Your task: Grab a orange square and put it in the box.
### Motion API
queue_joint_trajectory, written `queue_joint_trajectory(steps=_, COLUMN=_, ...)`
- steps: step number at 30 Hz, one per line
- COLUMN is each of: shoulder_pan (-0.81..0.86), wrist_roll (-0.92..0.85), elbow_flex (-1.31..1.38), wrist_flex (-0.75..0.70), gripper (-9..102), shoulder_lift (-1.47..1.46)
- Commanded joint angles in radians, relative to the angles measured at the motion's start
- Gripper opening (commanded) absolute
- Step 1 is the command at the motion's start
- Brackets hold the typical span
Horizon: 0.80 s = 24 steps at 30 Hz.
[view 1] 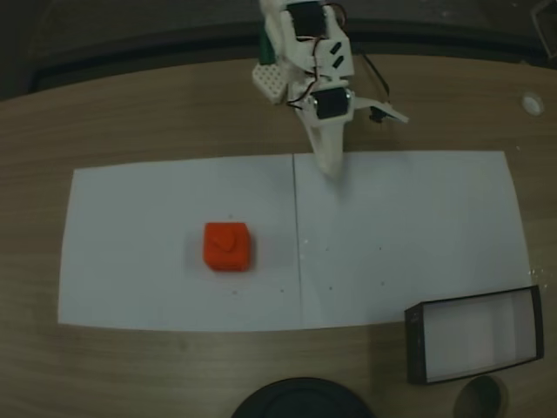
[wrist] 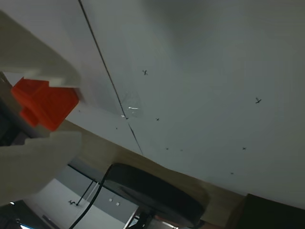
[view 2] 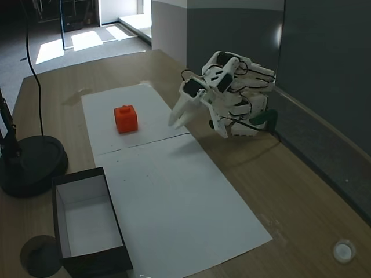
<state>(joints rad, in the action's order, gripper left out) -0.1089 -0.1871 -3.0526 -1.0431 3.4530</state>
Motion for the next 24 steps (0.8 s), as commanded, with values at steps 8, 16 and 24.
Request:
queue_joint_trajectory(steps=8, shoulder_pan=0.399, wrist_roll=0.117, elbow_flex=0.216, wrist_flex=0.16, gripper=36, shoulder_lift=-0.023)
queue_joint_trajectory(steps=16, shoulder_pan=0.417, wrist_roll=0.121, elbow_flex=0.491, wrist_flex=0.152, gripper=37, shoulder_lift=-0.565)
queue_joint_trajectory(steps=24, shoulder_pan=0.428, wrist_roll=0.126, elbow_flex=1.023, wrist_flex=-0.044, gripper=37, shoulder_lift=-1.348)
